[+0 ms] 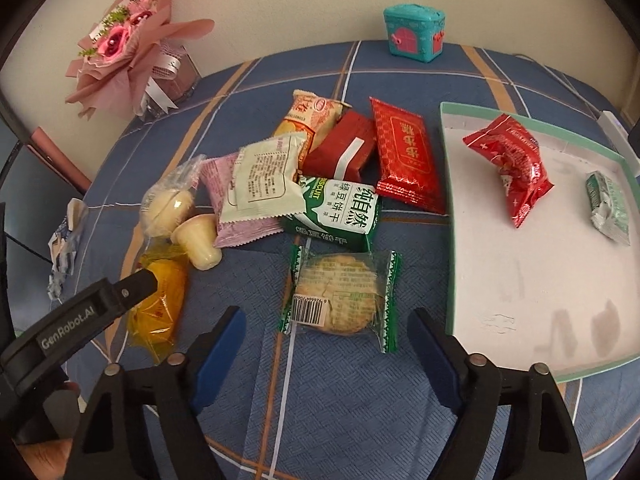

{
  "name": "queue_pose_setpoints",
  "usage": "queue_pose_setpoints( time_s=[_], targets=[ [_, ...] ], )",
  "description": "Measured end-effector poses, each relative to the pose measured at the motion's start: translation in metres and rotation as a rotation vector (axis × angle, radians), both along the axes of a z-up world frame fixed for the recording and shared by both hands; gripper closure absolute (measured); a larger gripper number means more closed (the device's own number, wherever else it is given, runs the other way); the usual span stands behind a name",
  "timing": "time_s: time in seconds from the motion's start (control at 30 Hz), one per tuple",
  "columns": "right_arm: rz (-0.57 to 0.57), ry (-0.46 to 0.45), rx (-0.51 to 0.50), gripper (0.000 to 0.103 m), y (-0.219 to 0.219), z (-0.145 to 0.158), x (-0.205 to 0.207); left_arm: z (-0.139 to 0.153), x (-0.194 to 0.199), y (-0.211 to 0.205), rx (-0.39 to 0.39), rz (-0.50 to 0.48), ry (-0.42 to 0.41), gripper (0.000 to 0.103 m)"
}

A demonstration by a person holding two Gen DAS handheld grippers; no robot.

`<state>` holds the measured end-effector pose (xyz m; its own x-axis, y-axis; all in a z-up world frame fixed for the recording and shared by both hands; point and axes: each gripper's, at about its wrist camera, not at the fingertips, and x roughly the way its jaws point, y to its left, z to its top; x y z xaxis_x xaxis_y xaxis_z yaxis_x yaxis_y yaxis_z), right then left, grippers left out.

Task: Organize snacks
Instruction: 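Grasp the round biscuit pack with the right tool while the left tool grasps the yellow bread bag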

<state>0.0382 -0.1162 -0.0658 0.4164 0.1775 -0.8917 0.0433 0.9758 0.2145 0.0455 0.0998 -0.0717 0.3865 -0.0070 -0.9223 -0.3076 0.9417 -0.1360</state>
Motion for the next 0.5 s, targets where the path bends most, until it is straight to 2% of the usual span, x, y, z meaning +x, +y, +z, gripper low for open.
queue_pose_setpoints(
  time_s=[0.1,0.2,0.3,0.5],
  targets=[
    [-0.003,0.026,-0.011,0.024,0.001,-0.008,0.007,-0.006,0.003,-0.003,0.003,-0.019,0.019,0.018],
    [-0.006,0.046,-0.022,0.028,0.001,-0.016,0.012,-0.014,0.008,-0.006,0.012,-0.030,0.043,0.030],
    [-0.006,0.060,-0.023,0.031,0.002,-0.021,0.016,-0.021,0.012,-0.007,0.026,-0.035,0.065,0.031],
    [-0.006,0.081,-0.039,0.032,0.001,-0.030,0.020,-0.030,0.018,-0.008,0.021,-0.048,0.079,0.042]
  ],
)
